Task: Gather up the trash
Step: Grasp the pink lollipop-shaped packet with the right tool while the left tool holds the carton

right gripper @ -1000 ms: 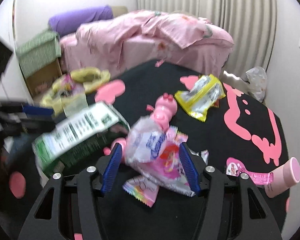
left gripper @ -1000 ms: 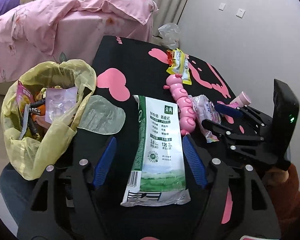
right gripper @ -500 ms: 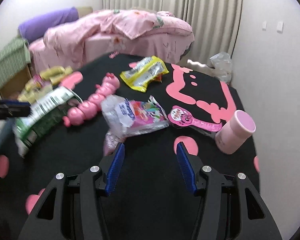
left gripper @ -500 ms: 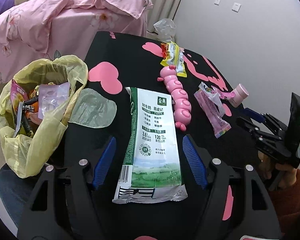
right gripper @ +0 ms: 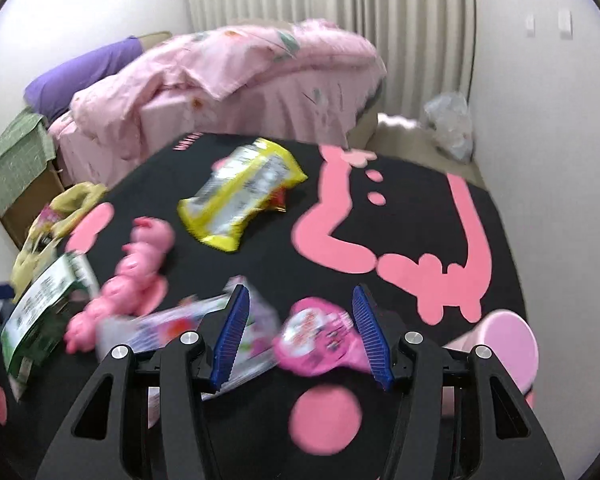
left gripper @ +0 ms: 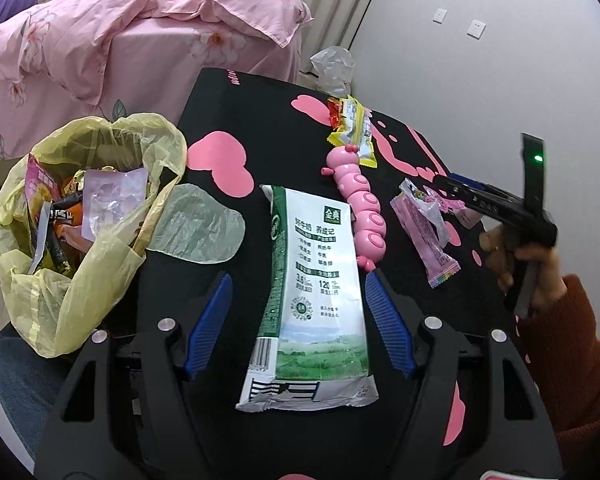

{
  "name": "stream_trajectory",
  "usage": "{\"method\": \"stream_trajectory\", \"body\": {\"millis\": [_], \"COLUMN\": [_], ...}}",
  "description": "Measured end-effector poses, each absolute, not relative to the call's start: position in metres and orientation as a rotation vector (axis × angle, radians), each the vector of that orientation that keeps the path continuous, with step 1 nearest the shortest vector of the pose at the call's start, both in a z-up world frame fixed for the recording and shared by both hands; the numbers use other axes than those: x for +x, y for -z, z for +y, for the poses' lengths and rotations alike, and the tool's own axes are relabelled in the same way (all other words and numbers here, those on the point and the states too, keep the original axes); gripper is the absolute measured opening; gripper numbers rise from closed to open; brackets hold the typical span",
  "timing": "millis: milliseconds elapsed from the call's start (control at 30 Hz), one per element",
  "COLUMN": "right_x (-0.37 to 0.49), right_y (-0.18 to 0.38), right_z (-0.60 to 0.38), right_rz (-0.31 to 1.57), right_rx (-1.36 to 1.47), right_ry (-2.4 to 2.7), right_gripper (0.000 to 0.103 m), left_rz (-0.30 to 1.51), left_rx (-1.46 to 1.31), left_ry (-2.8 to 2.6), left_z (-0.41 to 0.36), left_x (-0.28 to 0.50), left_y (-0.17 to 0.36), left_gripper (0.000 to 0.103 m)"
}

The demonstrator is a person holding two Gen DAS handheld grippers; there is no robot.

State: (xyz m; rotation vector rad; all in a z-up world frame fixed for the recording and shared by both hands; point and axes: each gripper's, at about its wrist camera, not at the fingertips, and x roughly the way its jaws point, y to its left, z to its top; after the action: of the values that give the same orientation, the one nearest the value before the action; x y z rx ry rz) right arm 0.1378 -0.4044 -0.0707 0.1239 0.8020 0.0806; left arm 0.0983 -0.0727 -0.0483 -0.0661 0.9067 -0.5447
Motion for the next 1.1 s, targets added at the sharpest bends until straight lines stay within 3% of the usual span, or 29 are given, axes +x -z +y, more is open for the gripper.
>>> {"method": "stream_trajectory", "body": {"millis": [367,500,867,1100], "right_x": [0.079,0.057,0.145,0.106], "right_y": [0.095,0.074,0.092,0.102], "right_z": [-0.401,-0.387,-0.406,-0.418], "right_rz": [0.916,0.821,0.874,0.891], "right_rx": [0.345,0.151,0.173,0.337], "right_ry": [-0.212,-0.212,-0.064,-0.088], "right_gripper": [0.051,0.051,0.051,0.051], "left_rz": [0.894,0.899,0.88,0.879], "left_rx": [-0.058,-0.043,-0.022,-0.049], "left_ry": [0.555,0.563,0.567,0.546], "left_z": [-0.077,-0.082,-0.085,-0.074], "left_x": [0.101,0.102,0.1,0.105], "left_y": [0.05,0.052,0.047,0.047], "left_gripper": [0.066,0.066,0.066,0.066]}}
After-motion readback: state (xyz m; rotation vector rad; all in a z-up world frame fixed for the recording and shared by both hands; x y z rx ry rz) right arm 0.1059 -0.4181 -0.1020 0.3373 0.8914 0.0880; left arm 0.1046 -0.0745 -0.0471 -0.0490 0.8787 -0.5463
